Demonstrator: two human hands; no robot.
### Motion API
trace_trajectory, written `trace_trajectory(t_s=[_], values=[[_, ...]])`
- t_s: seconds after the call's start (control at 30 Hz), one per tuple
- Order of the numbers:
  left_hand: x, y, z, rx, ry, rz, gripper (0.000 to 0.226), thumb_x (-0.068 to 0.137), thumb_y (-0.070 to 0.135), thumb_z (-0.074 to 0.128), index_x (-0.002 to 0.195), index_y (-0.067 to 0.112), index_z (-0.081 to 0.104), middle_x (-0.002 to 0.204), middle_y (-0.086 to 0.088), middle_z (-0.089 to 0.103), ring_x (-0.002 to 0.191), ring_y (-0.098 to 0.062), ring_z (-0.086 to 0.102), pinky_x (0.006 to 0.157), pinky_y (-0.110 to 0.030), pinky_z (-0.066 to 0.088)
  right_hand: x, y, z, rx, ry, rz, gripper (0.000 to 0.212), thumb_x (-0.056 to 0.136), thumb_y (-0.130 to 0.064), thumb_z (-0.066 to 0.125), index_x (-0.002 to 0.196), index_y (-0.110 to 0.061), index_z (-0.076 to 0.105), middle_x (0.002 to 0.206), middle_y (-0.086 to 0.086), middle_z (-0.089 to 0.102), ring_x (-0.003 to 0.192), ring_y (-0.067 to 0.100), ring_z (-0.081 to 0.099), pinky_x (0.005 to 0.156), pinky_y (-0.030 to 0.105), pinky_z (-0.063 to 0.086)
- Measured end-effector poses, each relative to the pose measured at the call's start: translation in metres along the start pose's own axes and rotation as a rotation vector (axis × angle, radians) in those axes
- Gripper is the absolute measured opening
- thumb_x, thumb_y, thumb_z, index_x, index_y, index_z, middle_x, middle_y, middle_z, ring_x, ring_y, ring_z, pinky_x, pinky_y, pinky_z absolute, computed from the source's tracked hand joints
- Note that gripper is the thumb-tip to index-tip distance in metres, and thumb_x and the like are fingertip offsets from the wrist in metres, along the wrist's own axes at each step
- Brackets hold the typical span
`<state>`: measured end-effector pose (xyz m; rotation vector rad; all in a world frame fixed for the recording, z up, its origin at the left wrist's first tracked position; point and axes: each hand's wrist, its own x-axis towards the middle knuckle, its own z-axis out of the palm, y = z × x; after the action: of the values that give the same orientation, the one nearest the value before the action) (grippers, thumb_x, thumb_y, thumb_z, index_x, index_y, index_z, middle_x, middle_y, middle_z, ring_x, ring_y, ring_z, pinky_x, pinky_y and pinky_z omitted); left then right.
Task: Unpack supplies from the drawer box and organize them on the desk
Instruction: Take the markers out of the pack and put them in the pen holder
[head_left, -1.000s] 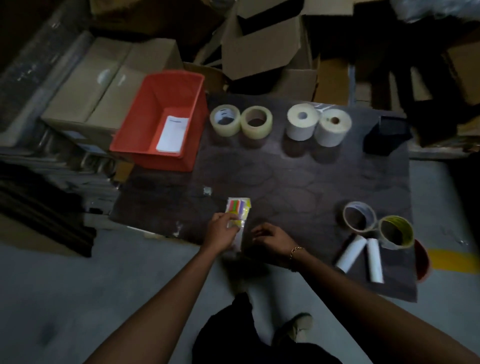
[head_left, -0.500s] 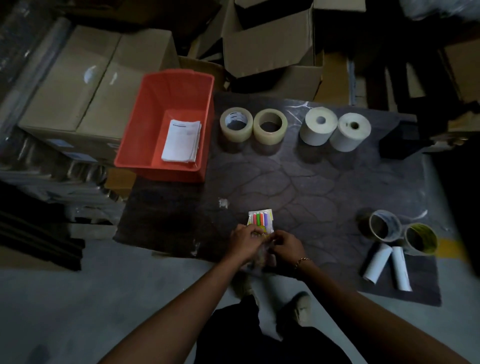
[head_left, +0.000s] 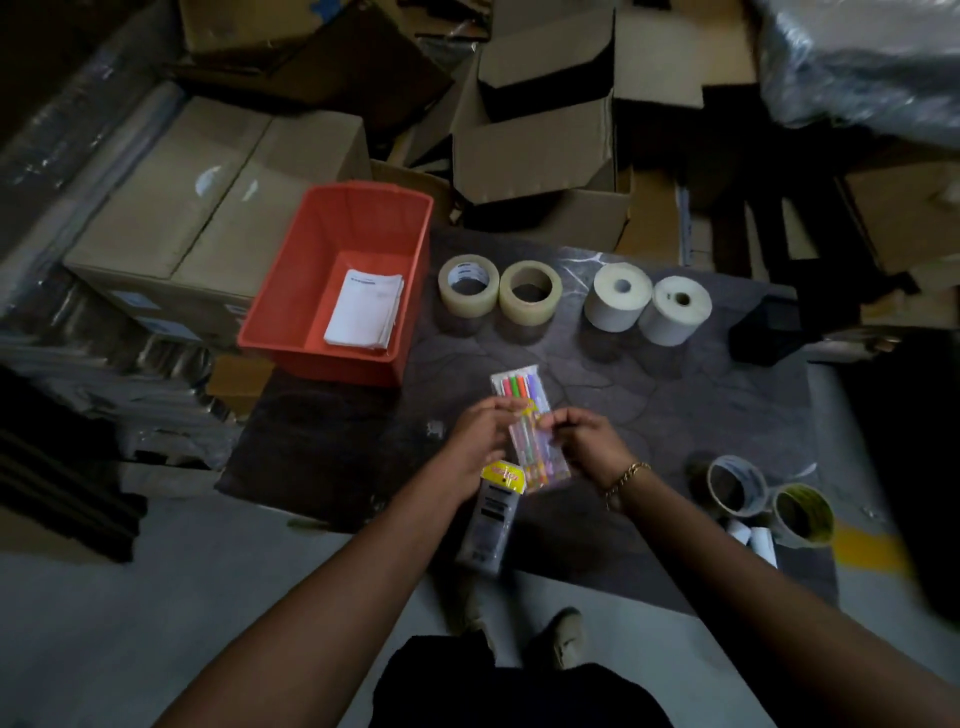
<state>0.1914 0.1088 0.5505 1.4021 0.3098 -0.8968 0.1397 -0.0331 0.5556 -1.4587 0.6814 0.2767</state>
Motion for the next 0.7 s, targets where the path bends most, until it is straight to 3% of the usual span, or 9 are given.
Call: trace_trajectory(t_s=[0.07,0.17,0.27,0.37,0.43,0.53,0.63,0.7], values=[[-0.004,0.013,0.007,-0.033,-0.026,0.048,0.032,0.084,-0.004,0.048,0.098,0.019,0.067,0.093,-0.007,0.069,0.082,-0.02,0.064,0.08,-0.032,0.049,-0.005,-0.022,-0.007,0.076,-0.039,-0.008,0.032,0.084,0.018,0.039,0.08,-0.007,0.058,0.047,-0.004,0.055,0.031,-0.001,0.043,0.032,0.011,0.034],[-0.012,0.031,0.025,-0.115,0.03,0.185,0.04,0.081,-0.016,0.042,0.092,0.014,0.066,0.088,-0.007,0.068,0.07,-0.017,0.065,0.065,-0.028,0.054,-0.012,-0.035,-0.02,0.162,-0.075,-0.062,0.022,0.084,0.007,0.058,0.09,-0.014,0.057,0.062,-0.003,0.061,0.043,0.004,0.051,0.038,0.016,0.04],[-0.016,0.041,0.048,-0.167,0.092,0.246,0.041,0.08,-0.018,0.04,0.09,0.014,0.065,0.087,-0.008,0.067,0.072,-0.02,0.063,0.06,-0.027,0.054,-0.023,-0.037,-0.037,0.148,-0.107,-0.056,0.039,0.079,0.008,0.067,0.107,-0.014,0.049,0.085,0.002,0.067,0.061,0.016,0.063,0.044,0.023,0.05],[-0.023,0.047,0.074,-0.115,0.097,0.268,0.034,0.086,-0.012,0.045,0.101,0.011,0.064,0.093,-0.007,0.066,0.075,-0.014,0.062,0.055,-0.02,0.054,-0.027,-0.035,-0.056,0.054,-0.018,-0.108,0.043,0.077,0.009,0.068,0.109,-0.011,0.047,0.082,0.007,0.064,0.057,0.018,0.06,0.042,0.025,0.048],[-0.03,0.049,0.092,-0.045,0.063,0.259,0.035,0.09,-0.001,0.052,0.12,0.012,0.061,0.103,-0.005,0.064,0.082,-0.01,0.061,0.064,-0.02,0.053,-0.026,-0.034,-0.072,-0.185,0.112,-0.253,0.037,0.073,-0.001,0.071,0.102,-0.013,0.052,0.085,0.012,0.067,0.058,0.02,0.061,0.048,0.033,0.05],[-0.035,0.048,0.114,-0.006,-0.011,0.219,0.039,0.094,0.019,0.054,0.132,0.028,0.055,0.114,0.003,0.063,0.097,-0.014,0.06,0.086,-0.033,0.043,-0.033,-0.037,-0.089,-0.754,0.249,-0.579,0.024,0.072,-0.019,0.066,0.091,-0.021,0.053,0.087,0.006,0.069,0.074,0.029,0.065,0.059,0.039,0.052],[-0.037,0.047,0.13,-0.07,-0.031,0.213,0.04,0.097,0.021,0.048,0.136,0.031,0.051,0.111,0.006,0.059,0.08,-0.01,0.056,0.061,-0.022,0.046,-0.048,-0.039,-0.095,-1.102,0.181,-0.842,0.026,0.077,-0.02,0.06,0.103,-0.02,0.057,0.1,0.004,0.062,0.091,0.029,0.06,0.062,0.034,0.046],[-0.034,0.047,0.134,-0.111,0.031,0.238,0.042,0.097,0.012,0.044,0.137,0.025,0.052,0.114,-0.001,0.058,0.076,-0.011,0.055,0.055,-0.021,0.046,-0.053,-0.039,-0.098,-1.13,0.117,-0.902,0.031,0.08,-0.023,0.063,0.111,-0.019,0.061,0.105,0.004,0.058,0.095,0.027,0.056,0.065,0.033,0.043]])
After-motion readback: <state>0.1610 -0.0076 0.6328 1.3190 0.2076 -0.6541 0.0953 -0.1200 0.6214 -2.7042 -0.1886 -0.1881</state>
